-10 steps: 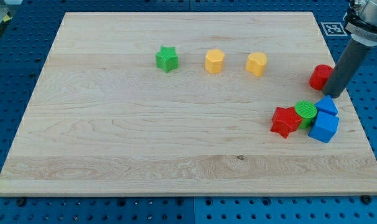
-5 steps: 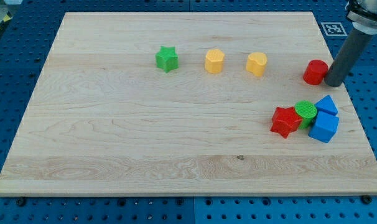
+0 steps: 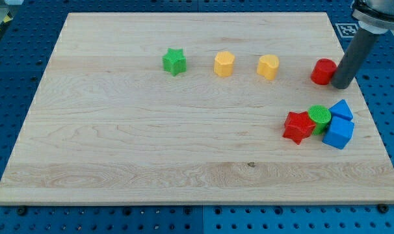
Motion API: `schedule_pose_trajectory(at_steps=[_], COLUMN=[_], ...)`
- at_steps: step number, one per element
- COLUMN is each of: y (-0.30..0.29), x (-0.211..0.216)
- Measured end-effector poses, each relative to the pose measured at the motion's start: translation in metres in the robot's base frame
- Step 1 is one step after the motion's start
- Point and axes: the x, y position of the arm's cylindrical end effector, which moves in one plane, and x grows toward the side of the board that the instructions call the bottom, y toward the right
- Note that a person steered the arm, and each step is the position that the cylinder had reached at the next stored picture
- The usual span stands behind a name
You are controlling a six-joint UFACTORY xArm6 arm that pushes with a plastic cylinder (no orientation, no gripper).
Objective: Move the red circle to the right of the yellow heart
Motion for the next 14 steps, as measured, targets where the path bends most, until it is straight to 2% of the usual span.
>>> schedule_pose_trajectory(at_steps=[2, 4, 5, 7, 14], y=[-0.01, -0.014, -0.049, -0.076, -0.288], x=[-0.015, -0.009, -0.008, -0.007, -0.007])
